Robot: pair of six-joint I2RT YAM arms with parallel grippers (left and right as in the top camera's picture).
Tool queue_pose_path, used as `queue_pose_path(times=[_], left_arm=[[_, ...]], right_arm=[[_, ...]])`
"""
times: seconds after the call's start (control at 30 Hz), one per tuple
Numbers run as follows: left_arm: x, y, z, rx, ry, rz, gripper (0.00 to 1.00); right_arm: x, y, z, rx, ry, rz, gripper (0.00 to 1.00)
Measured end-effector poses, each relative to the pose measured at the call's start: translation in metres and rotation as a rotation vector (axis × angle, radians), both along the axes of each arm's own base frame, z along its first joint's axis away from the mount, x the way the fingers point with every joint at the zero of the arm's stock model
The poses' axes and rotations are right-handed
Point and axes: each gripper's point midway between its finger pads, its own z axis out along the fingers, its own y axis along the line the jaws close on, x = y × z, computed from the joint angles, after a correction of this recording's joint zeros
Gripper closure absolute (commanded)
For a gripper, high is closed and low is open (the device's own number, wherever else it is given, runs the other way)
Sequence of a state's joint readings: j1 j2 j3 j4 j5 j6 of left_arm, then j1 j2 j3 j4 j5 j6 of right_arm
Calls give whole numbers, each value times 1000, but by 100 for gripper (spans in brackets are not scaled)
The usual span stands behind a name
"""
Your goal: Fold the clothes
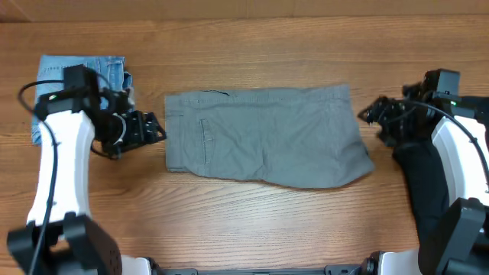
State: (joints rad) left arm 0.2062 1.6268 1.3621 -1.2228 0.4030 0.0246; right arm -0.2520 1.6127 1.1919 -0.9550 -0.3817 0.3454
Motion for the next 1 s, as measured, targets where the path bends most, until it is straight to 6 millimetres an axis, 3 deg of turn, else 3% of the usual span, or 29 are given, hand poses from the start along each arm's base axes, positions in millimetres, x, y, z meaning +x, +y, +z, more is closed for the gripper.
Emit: queue_pose_path(times=[0.03, 0.13, 0.17, 0.2, 0.23, 0.3, 0.33, 0.4, 0.43, 0.53, 0.63, 0.73, 0.8, 0.9, 0.93, 1.0], left_arm=[[1, -6, -9, -9, 24, -29, 19], [3, -16, -34, -27, 91, -83, 23], [4, -19, -43, -33, 116, -95, 27], [4, -21, -52, -38, 141, -109, 30], [3, -23, -60, -42, 163, -118, 34], [4, -26, -80, -54, 211, -134, 41], [4, -27, -88, -58, 227, -138, 42], [5, -27, -102, -63, 253, -140, 48], [6, -27, -108, -65, 264, -140, 49], [4, -28, -121, -71, 294, -141, 49], [3, -28, -124, -71, 302, -149, 48], [-1, -25, -124, -58, 316, -157, 47], [-4, -23, -124, -45, 331, -159, 47], [-5, -21, -125, -41, 333, -157, 51], [-5, -20, -125, -40, 335, -155, 61], [-5, -19, -125, -40, 334, -156, 81]], right_arm=[[-17, -6, -12, -37, 88, -22, 23], [-32, -12, -34, -74, 162, -41, 25], [-37, -10, -44, -71, 180, -41, 30], [-40, -8, -52, -63, 189, -39, 41], [-40, -6, -58, -52, 179, -37, 61], [-37, 3, -71, -7, 130, -3, 90], [-37, 6, -74, 8, 121, 3, 95], [-53, 9, -81, 20, 188, -25, 96], [-69, 6, -86, 5, 270, -71, 96], [-87, 0, -90, -32, 360, -126, 96], [-98, -2, -91, -49, 415, -157, 73], [-109, -5, -91, -67, 462, -166, 71], [-106, -8, -84, -78, 460, -160, 73], [-84, -7, -66, -57, 376, -100, 82], [-68, -2, -49, -29, 290, -39, 90], [-60, 5, -32, -8, 218, 1, 94]])
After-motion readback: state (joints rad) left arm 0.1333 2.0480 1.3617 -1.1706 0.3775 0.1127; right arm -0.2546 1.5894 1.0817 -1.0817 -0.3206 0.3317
